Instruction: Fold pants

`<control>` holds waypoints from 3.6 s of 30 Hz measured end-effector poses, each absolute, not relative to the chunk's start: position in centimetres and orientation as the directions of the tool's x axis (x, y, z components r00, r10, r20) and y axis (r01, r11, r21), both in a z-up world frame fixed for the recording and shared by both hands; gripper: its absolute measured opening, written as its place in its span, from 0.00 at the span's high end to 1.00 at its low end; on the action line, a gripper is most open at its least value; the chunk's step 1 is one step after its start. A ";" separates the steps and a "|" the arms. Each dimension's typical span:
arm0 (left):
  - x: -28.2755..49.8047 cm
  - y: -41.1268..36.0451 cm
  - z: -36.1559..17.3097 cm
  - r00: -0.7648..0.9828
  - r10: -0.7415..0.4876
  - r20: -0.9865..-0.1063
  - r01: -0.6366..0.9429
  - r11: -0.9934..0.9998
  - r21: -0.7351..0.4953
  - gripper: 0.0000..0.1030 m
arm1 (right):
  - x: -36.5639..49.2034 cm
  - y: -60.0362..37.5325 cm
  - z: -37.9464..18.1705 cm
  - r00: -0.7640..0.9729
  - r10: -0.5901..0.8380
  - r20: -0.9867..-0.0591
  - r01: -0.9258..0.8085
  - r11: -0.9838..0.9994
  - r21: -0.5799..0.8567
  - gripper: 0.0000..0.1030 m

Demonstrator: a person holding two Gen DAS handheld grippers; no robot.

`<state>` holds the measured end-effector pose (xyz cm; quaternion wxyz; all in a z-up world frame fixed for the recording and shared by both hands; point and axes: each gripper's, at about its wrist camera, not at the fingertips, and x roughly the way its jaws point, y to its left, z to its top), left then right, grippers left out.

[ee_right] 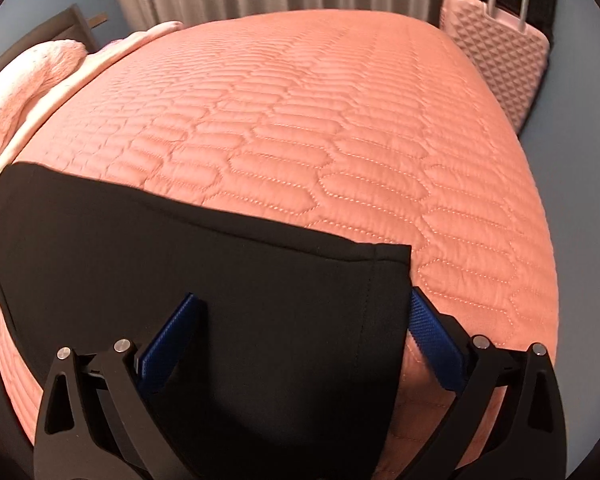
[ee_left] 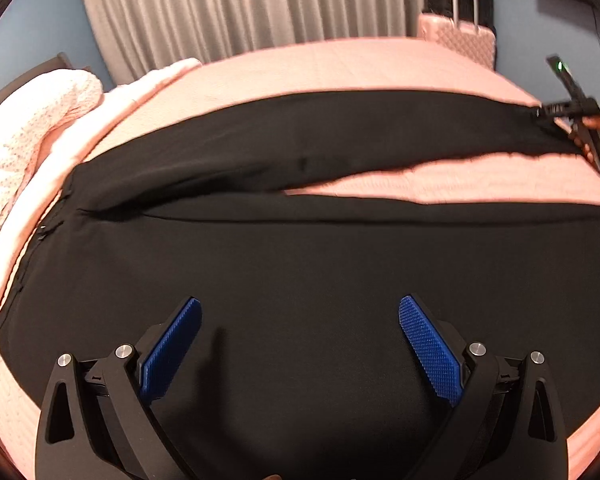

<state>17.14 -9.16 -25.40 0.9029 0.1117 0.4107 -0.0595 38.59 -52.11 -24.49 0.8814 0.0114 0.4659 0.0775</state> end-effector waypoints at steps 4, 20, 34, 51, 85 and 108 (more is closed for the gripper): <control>17.4 -8.8 -25.9 0.640 -0.030 -0.768 0.198 0.972 0.128 0.05 | 38.9 -51.6 -24.2 0.546 0.123 -0.829 -0.107 0.991 0.077 0.04; 20.1 0.1 -20.1 0.675 -0.162 -0.720 0.089 0.986 -0.138 0.05 | 38.0 -50.8 -22.1 0.588 0.096 -0.803 -0.026 0.995 0.100 0.91; 45.7 27.8 -18.4 0.625 0.100 -0.774 -0.251 0.965 -0.078 0.07 | 38.5 -50.7 -23.1 0.574 0.067 -0.816 0.074 0.988 0.133 0.90; 52.7 29.2 -24.2 0.536 0.035 -0.844 -0.175 0.982 -0.071 0.98 | 38.4 -50.3 -23.3 0.587 0.039 -0.809 0.090 0.990 0.113 0.89; 13.3 35.4 -15.2 0.721 -0.199 -0.664 -0.046 0.942 -0.332 0.96 | 7.5 -47.9 -10.6 0.674 0.122 -0.729 -0.076 0.993 0.096 0.88; 11.6 11.9 -13.0 0.656 -0.111 -0.747 0.190 0.981 0.021 0.72 | -0.2 -49.4 -11.2 0.632 0.012 -0.775 0.332 0.899 0.285 0.24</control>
